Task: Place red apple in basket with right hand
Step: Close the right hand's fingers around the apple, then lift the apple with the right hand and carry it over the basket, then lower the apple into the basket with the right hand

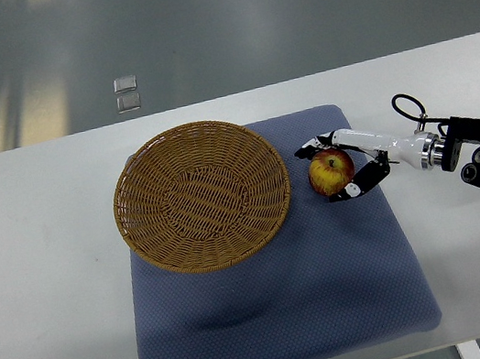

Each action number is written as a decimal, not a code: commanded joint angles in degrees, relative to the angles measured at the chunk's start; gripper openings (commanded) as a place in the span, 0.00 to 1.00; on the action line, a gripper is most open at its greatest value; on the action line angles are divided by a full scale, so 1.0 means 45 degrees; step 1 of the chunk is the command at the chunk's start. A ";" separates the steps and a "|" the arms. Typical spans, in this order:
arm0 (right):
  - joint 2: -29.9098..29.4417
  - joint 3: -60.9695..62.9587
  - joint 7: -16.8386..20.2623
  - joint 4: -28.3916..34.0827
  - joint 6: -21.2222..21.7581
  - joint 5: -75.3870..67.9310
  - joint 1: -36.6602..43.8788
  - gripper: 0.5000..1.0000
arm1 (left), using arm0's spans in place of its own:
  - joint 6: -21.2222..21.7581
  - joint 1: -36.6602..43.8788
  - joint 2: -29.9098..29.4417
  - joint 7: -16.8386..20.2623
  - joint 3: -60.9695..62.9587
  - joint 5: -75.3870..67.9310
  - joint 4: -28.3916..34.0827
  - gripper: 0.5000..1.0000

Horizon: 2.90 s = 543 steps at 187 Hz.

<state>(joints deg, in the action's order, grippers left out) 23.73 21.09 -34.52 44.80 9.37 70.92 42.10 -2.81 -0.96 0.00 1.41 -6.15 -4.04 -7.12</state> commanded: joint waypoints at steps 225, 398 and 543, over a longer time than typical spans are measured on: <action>-0.1405 0.0059 0.0111 0.0006 0.0536 0.0100 0.3984 0.30 | 0.0000 -0.0001 0.0000 0.0000 0.0000 0.0000 0.0000 1.00; -0.4355 -0.0078 0.0639 -0.0482 0.0341 0.0256 0.2988 0.52 | 0.0000 -0.0001 0.0000 0.0000 0.0000 0.0000 0.0000 1.00; -0.4472 0.0039 0.0619 -0.0463 0.0341 0.0100 0.2910 0.72 | 0.0000 -0.0001 0.0000 0.0000 0.0000 0.0000 0.0000 1.00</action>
<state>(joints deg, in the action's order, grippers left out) 3.60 20.99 -31.72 42.72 10.89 71.39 55.20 -2.81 -0.97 0.00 1.41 -6.15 -4.04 -7.12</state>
